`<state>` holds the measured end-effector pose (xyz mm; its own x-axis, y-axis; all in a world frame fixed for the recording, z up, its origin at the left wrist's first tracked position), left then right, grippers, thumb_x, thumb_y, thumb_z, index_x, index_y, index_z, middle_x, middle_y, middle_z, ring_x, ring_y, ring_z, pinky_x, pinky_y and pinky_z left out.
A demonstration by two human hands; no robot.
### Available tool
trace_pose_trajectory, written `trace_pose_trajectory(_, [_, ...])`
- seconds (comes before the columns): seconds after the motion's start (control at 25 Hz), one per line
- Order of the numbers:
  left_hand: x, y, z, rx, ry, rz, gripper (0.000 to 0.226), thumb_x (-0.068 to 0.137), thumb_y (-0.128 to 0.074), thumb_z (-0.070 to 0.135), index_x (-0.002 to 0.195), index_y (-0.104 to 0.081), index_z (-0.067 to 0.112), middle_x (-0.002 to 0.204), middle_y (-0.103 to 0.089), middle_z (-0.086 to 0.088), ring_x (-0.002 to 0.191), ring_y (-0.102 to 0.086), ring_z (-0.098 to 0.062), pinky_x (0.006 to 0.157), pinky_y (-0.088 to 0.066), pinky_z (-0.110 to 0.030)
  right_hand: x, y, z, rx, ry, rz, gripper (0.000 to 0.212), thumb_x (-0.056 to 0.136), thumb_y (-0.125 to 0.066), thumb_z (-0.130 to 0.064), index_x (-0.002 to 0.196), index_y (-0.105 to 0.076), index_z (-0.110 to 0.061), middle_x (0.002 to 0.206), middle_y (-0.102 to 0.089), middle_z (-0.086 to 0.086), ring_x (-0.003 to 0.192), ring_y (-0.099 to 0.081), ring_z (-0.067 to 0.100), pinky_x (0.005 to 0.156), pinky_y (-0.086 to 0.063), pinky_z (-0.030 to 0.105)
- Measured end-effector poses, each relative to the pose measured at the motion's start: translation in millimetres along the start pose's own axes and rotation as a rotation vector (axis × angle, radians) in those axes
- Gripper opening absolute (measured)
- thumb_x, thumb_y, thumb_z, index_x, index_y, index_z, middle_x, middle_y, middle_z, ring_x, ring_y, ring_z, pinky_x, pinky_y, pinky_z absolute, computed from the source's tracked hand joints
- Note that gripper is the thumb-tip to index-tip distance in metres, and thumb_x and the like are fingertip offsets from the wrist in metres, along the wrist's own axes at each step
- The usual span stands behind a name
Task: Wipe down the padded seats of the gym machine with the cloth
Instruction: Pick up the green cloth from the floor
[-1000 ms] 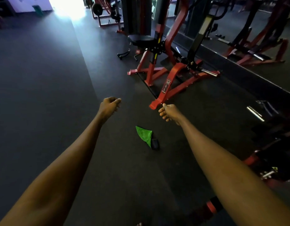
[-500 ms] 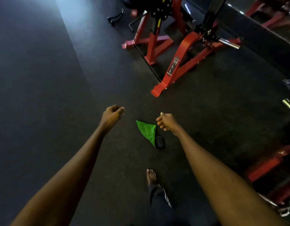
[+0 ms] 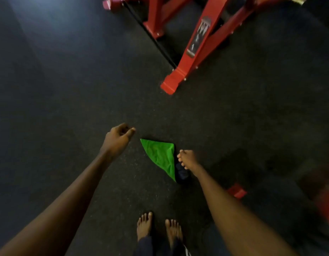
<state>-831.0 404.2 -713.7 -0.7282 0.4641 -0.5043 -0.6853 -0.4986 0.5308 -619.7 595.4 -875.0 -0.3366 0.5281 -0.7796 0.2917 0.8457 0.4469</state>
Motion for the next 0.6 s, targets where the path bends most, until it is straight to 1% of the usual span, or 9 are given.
trace_pose_trajectory(0.08, [51.1,-38.2,-42.7,0.013,-0.003,-0.028,0.024,0.102,-0.055,0.038,0.106,-0.068,0.017,0.099,-0.070,-0.010,0.092,-0.067,-0.027,0.083,-0.056,-0.047,62.9,-39.8,24.0,-0.047,-0.012,-0.006,0.036,0.106,-0.045,-0.024,0.076,-0.061,-0.013,0.083,-0.061,0.015,0.063,-0.054,0.021,0.054,-0.038,0.029])
trace_pose_trajectory(0.16, [86.1,-71.3,-81.7,0.013,-0.011,-0.045,0.022,0.101,-0.057,0.038,0.105,-0.069,0.020,0.097,-0.070,-0.008,0.089,-0.067,-0.024,0.082,-0.056,-0.043,112.6,-70.9,51.6,-0.121,-0.030,0.018,0.035,0.106,-0.046,-0.025,0.101,-0.070,0.000,0.106,-0.067,0.028,0.094,-0.066,0.035,0.073,-0.048,0.036])
trace_pose_trajectory(0.2, [97.2,-84.1,-98.4,0.005,-0.015,-0.051,0.021,0.101,-0.058,0.038,0.105,-0.069,0.021,0.097,-0.071,-0.007,0.086,-0.066,-0.021,0.081,-0.055,-0.040,131.9,-81.9,63.5,-0.181,-0.033,0.037,0.040,0.105,-0.046,-0.028,0.113,-0.068,0.004,0.118,-0.067,0.029,0.109,-0.065,0.039,0.085,-0.049,0.037])
trace_pose_trajectory(0.24, [109.8,-98.3,-117.2,-0.003,-0.018,-0.064,0.020,0.101,-0.058,0.037,0.106,-0.069,0.021,0.097,-0.071,-0.006,0.084,-0.065,-0.017,0.079,-0.053,-0.037,152.1,-95.7,77.5,-0.236,-0.042,0.046,0.044,0.104,-0.047,-0.032,0.121,-0.065,0.005,0.126,-0.064,0.028,0.118,-0.061,0.040,0.093,-0.048,0.039])
trace_pose_trajectory(0.36, [137.2,-132.2,-163.4,-0.004,-0.005,-0.126,0.021,0.102,-0.056,0.037,0.112,-0.068,0.022,0.098,-0.070,-0.002,0.080,-0.063,-0.011,0.072,-0.049,-0.030,198.7,-127.5,124.5,-0.326,-0.115,0.064,0.059,0.098,-0.053,-0.044,0.135,-0.055,0.002,0.139,-0.056,0.026,0.129,-0.054,0.041,0.105,-0.046,0.046])
trace_pose_trajectory(0.44, [146.1,-143.9,-183.1,0.010,-0.001,-0.160,0.022,0.103,-0.055,0.037,0.115,-0.067,0.022,0.099,-0.069,-0.002,0.080,-0.062,-0.009,0.070,-0.048,-0.028,209.2,-140.7,148.3,-0.334,-0.177,0.081,0.069,0.094,-0.060,-0.048,0.141,-0.049,0.001,0.144,-0.051,0.025,0.133,-0.051,0.041,0.109,-0.044,0.049])
trace_pose_trajectory(0.48, [149.1,-146.1,-188.4,0.018,-0.008,-0.165,0.023,0.103,-0.054,0.036,0.117,-0.066,0.022,0.100,-0.069,-0.001,0.080,-0.062,-0.009,0.071,-0.048,-0.028,210.4,-146.0,154.8,-0.336,-0.184,0.076,0.070,0.094,-0.062,-0.048,0.142,-0.048,0.001,0.145,-0.050,0.024,0.134,-0.050,0.040,0.110,-0.044,0.048])
trace_pose_trajectory(0.52, [150.7,-146.8,-191.5,0.020,-0.014,-0.164,0.024,0.104,-0.053,0.036,0.117,-0.066,0.021,0.100,-0.068,0.001,0.080,-0.063,-0.008,0.072,-0.048,-0.028,212.2,-151.0,159.5,-0.339,-0.183,0.073,0.069,0.094,-0.064,-0.046,0.143,-0.049,-0.001,0.146,-0.051,0.022,0.134,-0.051,0.039,0.110,-0.044,0.046])
trace_pose_trajectory(0.6, [151.6,-147.8,-190.3,0.009,-0.024,-0.167,0.025,0.104,-0.052,0.034,0.119,-0.065,0.020,0.102,-0.067,0.001,0.081,-0.063,-0.009,0.073,-0.048,-0.030,212.1,-156.2,160.9,-0.322,-0.167,0.087,0.054,0.095,-0.065,-0.037,0.139,-0.055,-0.007,0.142,-0.056,0.019,0.131,-0.054,0.037,0.107,-0.045,0.044])
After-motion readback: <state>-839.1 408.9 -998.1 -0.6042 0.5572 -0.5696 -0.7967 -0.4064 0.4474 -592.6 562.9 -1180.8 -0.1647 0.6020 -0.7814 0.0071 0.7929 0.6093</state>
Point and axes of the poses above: each hand's wrist, its own x-axis towards the middle knuckle, its own y-axis out of the back of the hand, z = x × y, the point moved 6 cm from there along x, towards the middle knuckle
